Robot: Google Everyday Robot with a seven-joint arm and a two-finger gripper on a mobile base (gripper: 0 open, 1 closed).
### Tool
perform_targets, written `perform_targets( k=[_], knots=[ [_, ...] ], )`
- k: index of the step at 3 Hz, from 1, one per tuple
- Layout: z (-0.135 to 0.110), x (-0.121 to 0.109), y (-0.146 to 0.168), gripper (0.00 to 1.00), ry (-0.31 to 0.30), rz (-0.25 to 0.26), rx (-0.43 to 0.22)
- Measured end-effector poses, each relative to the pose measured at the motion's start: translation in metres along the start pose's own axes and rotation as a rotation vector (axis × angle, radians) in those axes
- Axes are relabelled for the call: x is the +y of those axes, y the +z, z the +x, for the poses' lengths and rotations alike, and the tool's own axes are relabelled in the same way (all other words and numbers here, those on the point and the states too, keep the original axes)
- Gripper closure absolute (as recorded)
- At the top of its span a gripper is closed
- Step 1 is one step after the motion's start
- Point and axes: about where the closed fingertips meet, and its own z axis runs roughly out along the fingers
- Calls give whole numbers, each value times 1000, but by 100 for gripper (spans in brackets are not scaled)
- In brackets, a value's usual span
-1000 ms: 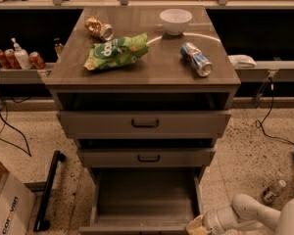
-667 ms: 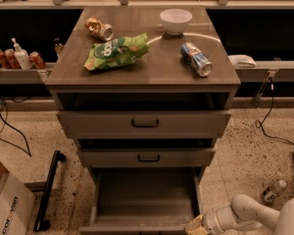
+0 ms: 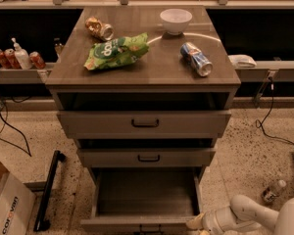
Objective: Close bottom drawer
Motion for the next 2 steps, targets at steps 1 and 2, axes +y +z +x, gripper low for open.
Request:
perform_targets(
  k=[1,2],
  knots=[
    [0,0,0,0,0,0,0],
    [1,0,0,18,-6,-9,6]
  ],
)
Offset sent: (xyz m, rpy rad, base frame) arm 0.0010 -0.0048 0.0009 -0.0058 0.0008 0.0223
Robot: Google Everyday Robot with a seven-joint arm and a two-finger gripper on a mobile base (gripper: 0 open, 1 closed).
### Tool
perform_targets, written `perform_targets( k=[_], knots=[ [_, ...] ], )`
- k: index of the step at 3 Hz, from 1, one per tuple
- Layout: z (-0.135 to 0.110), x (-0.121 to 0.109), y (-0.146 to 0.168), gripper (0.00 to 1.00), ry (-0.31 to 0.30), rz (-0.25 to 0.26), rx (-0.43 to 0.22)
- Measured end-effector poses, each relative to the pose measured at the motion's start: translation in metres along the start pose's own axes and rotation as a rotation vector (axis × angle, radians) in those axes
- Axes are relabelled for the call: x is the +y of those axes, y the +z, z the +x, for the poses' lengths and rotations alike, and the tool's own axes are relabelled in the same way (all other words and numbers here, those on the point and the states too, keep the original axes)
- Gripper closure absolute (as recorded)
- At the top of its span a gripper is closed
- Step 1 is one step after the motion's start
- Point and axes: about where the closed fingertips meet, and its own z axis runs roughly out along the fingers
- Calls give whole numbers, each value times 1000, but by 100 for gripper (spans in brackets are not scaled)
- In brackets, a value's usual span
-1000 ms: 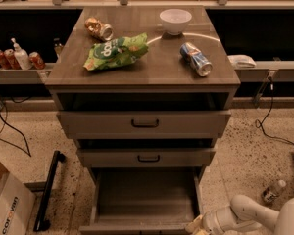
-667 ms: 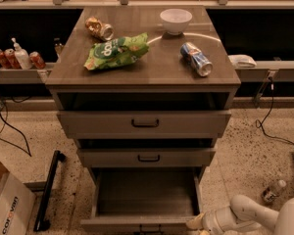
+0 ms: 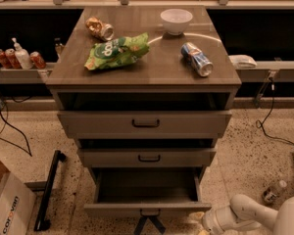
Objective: Close bottom drawer
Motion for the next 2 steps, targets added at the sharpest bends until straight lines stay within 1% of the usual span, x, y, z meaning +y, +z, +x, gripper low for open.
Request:
perform_targets(
  k=[1,2],
  knots=[
    [-9,-9,-1,40,-23,39,-19],
    [-22,-25,4,64,-58,50,-34]
  ],
)
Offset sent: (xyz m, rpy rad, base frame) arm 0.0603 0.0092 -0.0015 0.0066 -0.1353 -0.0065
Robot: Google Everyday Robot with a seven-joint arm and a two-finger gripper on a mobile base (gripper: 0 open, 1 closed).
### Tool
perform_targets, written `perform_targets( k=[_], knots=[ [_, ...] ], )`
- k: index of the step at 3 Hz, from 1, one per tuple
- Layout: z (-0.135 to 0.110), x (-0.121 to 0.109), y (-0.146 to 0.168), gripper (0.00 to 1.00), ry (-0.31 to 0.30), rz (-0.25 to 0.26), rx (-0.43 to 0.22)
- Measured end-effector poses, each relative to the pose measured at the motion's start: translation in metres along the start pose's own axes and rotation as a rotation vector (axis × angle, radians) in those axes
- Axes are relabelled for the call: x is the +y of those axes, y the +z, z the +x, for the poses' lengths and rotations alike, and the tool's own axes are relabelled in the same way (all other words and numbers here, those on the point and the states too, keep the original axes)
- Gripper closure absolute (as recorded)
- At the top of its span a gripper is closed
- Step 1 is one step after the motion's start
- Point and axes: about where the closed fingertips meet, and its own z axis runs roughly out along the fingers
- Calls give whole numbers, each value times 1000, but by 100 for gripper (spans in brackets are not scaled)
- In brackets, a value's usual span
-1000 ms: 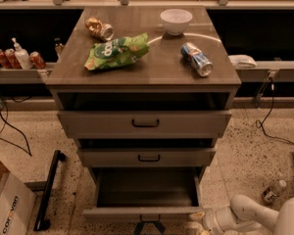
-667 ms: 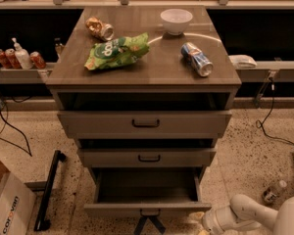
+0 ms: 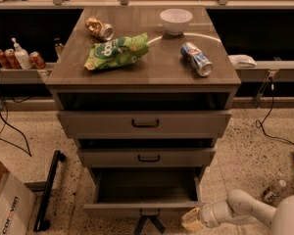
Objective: Close bottom drawer
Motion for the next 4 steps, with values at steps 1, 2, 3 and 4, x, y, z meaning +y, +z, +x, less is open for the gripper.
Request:
perform_targets(
  k=[1,2,3,4],
  knots=[
    [-13,-14,11,88,-34,-6,-20],
    [-25,-32,23,100,-56,-8,-38],
    [-33,-49,28,100,-67,10,-52],
    [-33,-49,28,100,-67,10,-53]
  ],
)
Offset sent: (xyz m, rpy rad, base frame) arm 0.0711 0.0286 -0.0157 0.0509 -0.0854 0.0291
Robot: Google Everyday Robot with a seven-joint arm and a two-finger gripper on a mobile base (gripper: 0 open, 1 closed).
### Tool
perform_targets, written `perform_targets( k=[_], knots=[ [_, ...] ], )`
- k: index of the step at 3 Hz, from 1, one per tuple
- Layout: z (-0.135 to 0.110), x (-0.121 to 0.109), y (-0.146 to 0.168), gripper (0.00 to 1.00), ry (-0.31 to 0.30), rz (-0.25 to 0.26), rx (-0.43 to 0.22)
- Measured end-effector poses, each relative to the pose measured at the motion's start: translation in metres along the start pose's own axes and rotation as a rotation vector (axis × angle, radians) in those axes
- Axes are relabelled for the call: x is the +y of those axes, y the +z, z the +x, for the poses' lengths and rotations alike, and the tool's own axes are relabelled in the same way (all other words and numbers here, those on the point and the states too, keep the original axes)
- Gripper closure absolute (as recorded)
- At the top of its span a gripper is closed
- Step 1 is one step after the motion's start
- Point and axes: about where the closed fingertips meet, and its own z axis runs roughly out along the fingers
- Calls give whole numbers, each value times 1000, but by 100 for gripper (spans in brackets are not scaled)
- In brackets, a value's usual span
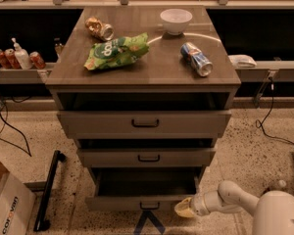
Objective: Close bottom drawer
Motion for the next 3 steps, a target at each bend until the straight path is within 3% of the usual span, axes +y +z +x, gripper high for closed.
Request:
perform_targets(
  k=[1,2,3],
  knots=[
    [1,-3,5,100,-1,50,-11],
    [-4,-37,18,100,-32,198,-91],
    [-7,-66,22,100,-42,285,-134]
  ],
)
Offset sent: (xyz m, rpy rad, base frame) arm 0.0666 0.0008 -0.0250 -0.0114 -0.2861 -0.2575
